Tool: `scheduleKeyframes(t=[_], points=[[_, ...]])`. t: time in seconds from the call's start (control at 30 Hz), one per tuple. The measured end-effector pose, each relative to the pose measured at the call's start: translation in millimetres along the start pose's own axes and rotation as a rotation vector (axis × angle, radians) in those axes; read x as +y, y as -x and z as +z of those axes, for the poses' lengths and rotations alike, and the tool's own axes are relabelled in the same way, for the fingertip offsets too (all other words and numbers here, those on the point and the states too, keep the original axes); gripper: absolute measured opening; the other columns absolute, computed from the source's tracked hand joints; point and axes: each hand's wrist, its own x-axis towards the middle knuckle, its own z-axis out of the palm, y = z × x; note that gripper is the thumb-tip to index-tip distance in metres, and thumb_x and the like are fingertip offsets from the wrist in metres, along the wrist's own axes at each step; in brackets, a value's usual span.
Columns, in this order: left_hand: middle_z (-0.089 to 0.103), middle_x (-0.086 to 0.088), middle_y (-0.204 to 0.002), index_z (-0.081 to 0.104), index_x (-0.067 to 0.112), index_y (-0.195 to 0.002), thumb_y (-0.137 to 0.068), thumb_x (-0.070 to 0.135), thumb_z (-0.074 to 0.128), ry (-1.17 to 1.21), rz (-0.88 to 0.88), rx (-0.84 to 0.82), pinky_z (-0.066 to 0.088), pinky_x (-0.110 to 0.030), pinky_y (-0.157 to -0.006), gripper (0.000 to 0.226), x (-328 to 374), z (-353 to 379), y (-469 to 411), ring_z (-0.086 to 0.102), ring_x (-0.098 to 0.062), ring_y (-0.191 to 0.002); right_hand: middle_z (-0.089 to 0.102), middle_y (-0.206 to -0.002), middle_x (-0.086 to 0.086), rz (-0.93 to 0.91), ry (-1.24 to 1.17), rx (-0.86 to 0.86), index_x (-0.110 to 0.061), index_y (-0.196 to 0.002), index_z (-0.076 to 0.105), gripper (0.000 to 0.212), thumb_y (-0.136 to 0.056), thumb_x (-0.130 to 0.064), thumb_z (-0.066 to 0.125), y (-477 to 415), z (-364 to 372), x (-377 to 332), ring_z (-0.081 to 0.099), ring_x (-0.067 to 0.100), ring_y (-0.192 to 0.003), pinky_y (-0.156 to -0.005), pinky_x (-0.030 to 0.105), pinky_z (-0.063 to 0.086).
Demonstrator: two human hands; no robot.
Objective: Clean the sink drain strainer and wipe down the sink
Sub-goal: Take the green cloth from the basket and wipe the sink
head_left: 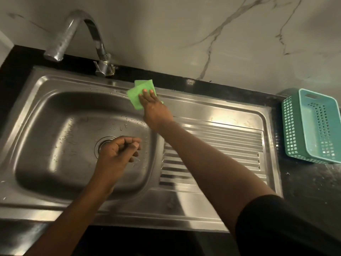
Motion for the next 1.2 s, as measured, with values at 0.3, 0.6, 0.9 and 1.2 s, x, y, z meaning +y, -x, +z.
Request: scheduleKeyframes(t=[0.3, 0.6, 0.9, 1.2], points=[[0.080, -0.002, -0.094, 0.077, 0.014, -0.108, -0.100, 0.007, 0.065, 0.050, -0.003, -0.028, 0.060, -0.019, -0.068, 0.017, -10, -2, 3, 0.073, -0.011, -0.079, 0.036, -0.164, 0.021, 0.427, 0.005, 0.154, -0.003, -0.156, 0.043, 0.058, -0.100, -0.007, 0.058, 167, -45, 192, 0.032, 0.036, -0.155, -0.128, 0.044, 0.024], [0.079, -0.005, -0.094, 0.076, 0.009, -0.110, -0.100, 0.006, 0.064, 0.026, 0.021, -0.068, 0.060, -0.021, -0.069, 0.016, -4, -9, 11, 0.072, -0.012, -0.080, 0.040, -0.157, 0.029, 0.805, -0.030, 0.264, 0.007, -0.150, 0.042, 0.058, -0.095, -0.011, 0.051, 178, -28, 159, 0.036, 0.045, -0.145, -0.122, 0.052, 0.029], [0.077, -0.010, -0.098, 0.074, 0.006, -0.115, -0.102, 0.006, 0.061, -0.018, 0.067, -0.130, 0.059, -0.024, -0.071, 0.019, 8, -2, 21, 0.071, -0.013, -0.082, 0.020, -0.172, 0.015, 0.338, -0.118, 0.123, -0.011, -0.163, 0.028, 0.070, -0.095, -0.023, 0.038, 116, 20, 8, 0.012, 0.035, -0.160, -0.130, 0.051, 0.013], [0.080, -0.002, -0.093, 0.077, 0.014, -0.110, -0.101, 0.009, 0.064, 0.001, 0.078, -0.167, 0.060, -0.022, -0.070, 0.017, -8, -12, 31, 0.073, -0.012, -0.081, 0.036, -0.160, 0.031, 0.623, -0.055, 0.176, 0.007, -0.152, 0.043, 0.057, -0.097, 0.002, 0.059, 277, -18, 151, 0.031, 0.045, -0.153, -0.128, 0.045, 0.022]])
